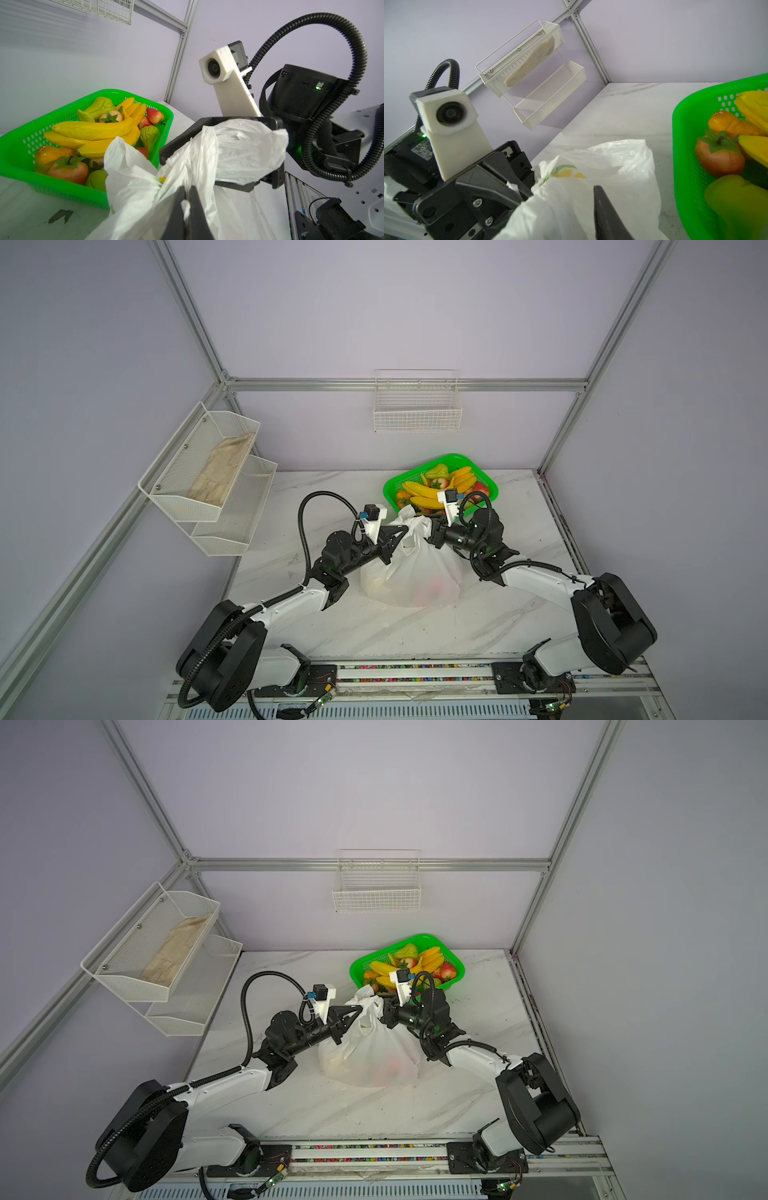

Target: Place the fake fruits into the plastic bag and tie a complex knot

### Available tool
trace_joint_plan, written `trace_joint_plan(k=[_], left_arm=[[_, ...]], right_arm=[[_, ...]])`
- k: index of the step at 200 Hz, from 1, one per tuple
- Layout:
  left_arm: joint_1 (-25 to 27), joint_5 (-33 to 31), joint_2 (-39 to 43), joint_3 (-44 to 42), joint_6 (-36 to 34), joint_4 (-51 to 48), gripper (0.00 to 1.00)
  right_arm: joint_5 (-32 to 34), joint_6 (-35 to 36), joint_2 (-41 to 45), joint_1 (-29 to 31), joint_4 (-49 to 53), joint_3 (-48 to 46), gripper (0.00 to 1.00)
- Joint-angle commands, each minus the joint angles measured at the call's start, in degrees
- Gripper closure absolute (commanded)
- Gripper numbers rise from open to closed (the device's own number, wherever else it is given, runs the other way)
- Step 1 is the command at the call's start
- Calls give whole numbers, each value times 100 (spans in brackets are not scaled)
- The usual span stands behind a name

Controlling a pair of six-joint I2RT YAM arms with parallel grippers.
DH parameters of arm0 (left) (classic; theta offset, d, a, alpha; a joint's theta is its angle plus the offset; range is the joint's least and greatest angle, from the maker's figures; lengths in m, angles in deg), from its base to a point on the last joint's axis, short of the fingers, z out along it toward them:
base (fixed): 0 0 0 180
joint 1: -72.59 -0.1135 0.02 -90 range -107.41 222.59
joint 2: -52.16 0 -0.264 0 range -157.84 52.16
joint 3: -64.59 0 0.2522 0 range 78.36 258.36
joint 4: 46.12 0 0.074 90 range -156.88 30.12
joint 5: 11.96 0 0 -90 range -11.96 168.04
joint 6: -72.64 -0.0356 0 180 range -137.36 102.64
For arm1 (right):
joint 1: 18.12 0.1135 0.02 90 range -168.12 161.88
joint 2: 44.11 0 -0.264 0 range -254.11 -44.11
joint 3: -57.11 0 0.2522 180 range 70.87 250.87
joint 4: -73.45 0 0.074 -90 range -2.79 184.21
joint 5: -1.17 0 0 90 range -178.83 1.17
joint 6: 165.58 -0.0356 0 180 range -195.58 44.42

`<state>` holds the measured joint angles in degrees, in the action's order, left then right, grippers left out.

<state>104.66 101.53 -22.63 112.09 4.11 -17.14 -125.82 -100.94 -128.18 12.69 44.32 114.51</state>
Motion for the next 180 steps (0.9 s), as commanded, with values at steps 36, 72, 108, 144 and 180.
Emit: trace_joint_plan(k=[36,72,108,144,180], left_arm=[[44,-12,-109,-172,-73,22,87],[40,-52,-166,-89,-91,-38,87],[47,-98,-245,35,-25,-99,100],[44,-134,-273,114,-20,-169,100],[45,-178,-310,142,19,-182,100]], right_arm=[[-79,82,2,-5,-79,350,69],[-198,84,-22,-2,-153,382,70],[-263,89,-16,-4,-205,339,70],[-206,430,87,-5,58,304,63],[-97,1027,234,-43,650,338,55]])
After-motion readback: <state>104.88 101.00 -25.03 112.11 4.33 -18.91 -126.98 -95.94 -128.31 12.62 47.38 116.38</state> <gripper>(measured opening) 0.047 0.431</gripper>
